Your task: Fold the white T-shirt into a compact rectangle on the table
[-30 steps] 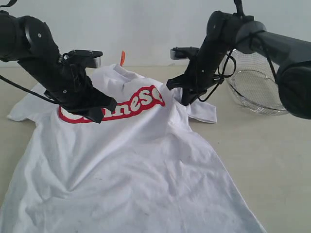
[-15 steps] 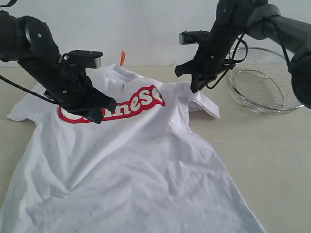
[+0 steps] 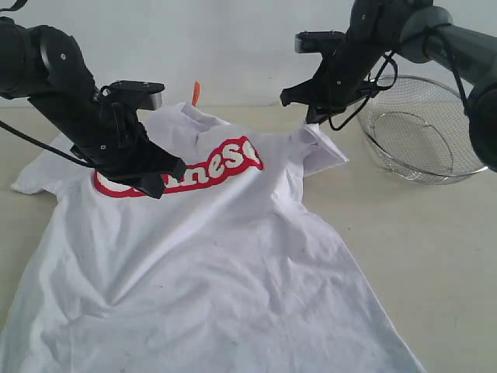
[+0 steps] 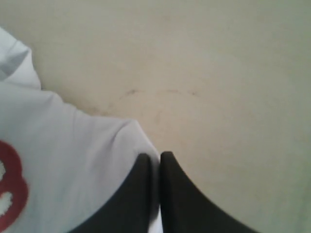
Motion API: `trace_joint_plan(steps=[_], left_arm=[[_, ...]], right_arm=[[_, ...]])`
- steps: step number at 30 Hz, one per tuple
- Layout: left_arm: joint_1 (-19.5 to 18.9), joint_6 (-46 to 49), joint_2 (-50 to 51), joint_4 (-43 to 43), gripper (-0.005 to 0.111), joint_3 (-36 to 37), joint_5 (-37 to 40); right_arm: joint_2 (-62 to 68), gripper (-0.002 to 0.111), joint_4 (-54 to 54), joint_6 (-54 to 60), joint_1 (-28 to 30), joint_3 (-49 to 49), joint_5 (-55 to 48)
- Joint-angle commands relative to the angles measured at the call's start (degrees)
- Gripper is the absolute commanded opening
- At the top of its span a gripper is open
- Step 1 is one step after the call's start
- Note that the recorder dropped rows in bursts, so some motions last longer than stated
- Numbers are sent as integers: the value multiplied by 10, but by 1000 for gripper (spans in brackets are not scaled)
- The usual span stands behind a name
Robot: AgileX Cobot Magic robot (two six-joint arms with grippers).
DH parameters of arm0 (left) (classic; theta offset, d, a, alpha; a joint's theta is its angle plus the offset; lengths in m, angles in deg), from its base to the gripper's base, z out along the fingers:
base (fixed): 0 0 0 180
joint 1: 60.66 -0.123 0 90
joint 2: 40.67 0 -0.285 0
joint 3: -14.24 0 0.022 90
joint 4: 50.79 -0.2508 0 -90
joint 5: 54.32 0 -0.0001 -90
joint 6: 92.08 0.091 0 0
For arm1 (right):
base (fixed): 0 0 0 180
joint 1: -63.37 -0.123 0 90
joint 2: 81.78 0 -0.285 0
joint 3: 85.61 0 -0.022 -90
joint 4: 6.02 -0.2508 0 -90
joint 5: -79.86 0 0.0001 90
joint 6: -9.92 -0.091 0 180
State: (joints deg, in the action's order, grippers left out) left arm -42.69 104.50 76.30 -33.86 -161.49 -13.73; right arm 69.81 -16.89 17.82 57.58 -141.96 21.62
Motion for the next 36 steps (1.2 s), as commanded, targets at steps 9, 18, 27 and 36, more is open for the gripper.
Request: trace_joint_plan(steps=[9, 18, 27, 36], left_arm=[[2, 10, 2, -1, 5, -4, 4], [2, 10, 2, -1, 5, -4, 4], [2, 26, 4, 19, 5, -12, -36], [2, 44, 71, 38, 5, -117, -30]], right_arm=[[-11, 0, 19, -6, 2, -3, 72], [-20, 0, -49, 52, 1, -3, -12], [-17, 42, -133, 111, -16, -3, -35], [11, 42, -141, 131, -59, -2, -4]])
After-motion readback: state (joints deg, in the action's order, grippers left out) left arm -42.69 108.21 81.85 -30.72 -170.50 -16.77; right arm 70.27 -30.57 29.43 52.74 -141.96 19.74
